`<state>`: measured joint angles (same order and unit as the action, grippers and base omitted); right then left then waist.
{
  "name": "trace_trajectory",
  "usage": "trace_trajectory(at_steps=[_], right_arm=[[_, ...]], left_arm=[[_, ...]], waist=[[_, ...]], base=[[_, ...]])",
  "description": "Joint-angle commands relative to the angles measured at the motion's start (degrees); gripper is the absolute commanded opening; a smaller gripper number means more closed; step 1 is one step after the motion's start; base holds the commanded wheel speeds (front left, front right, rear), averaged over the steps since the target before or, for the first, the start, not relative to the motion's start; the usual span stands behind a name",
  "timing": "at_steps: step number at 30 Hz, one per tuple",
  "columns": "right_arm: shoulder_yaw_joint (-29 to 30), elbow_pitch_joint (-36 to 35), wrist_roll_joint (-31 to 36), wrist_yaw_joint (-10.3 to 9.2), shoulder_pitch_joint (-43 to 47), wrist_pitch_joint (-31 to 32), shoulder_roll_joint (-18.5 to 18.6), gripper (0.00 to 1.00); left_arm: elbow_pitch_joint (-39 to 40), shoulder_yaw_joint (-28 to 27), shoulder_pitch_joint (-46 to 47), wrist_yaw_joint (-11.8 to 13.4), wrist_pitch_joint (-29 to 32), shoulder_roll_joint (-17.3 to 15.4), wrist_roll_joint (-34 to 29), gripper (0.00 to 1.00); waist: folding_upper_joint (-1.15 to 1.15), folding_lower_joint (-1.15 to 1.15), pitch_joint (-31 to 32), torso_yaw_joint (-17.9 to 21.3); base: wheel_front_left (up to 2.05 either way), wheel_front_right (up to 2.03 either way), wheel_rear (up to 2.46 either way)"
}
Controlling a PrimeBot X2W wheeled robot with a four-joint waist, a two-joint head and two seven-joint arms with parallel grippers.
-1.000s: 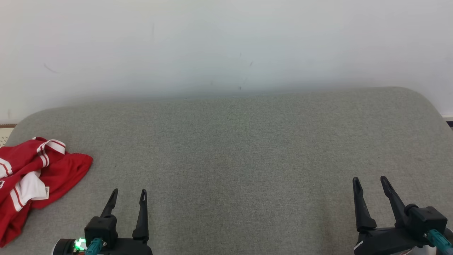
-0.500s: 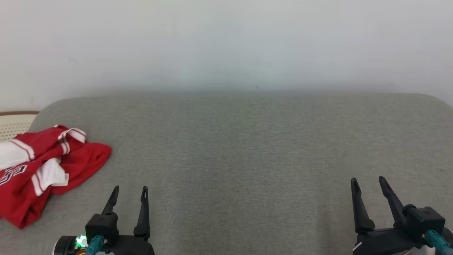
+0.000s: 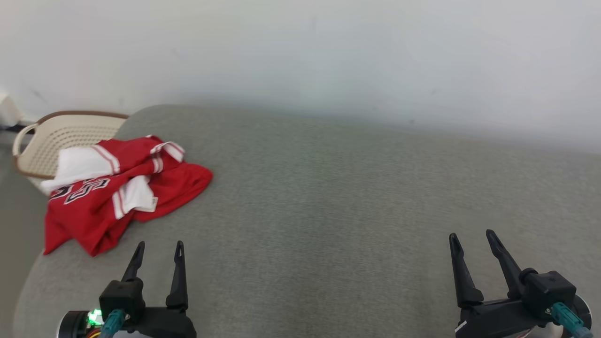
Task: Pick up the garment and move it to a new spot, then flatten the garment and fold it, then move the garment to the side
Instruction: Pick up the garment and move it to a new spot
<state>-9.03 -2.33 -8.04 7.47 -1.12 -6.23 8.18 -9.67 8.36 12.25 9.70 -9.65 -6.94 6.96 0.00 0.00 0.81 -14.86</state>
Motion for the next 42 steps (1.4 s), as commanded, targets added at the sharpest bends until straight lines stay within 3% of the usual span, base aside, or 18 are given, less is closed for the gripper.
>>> trace_trajectory(at_steps=[1,14,33,42], right_arm=[[-0.21,-0.10,0.25,0.04,-0.13,-0.02,-0.09,1.00],[-0.64,0.15,-0.36,0.04,-0.49,-0.10,-0.66,1.00],[-0.66,0.42,-1.26,0.04,-0.70,-0.43,-0.61,1.00],[-1.24,-0.35,-1.53,0.04,-1.27,-0.09,-0.64,1.00]], left_arm=[[0.14,-0.20,0.43,0.18,-0.16,-0.49,0.11,1.00],[0.88,-0.25,-0.65,0.68,0.13,-1.15,0.97,1.00],[1.30,0.59,0.24,1.48,-0.18,-1.50,1.70,1.00],[2.57,-0.13,5.29,-0.33,1.51,-3.47,3.04,1.00]], waist=[[0.00,0.00,0.00,-3.40],[0.00,0.00,-0.10,-9.61],[0.00,0.00,-0.76,-10.54],[0.00,0.00,-1.68,-9.71]], base=[[0.00,0.00,0.00],[0.00,0.00,0.00],[0.00,0.00,0.00],[0.00,0.00,0.00]])
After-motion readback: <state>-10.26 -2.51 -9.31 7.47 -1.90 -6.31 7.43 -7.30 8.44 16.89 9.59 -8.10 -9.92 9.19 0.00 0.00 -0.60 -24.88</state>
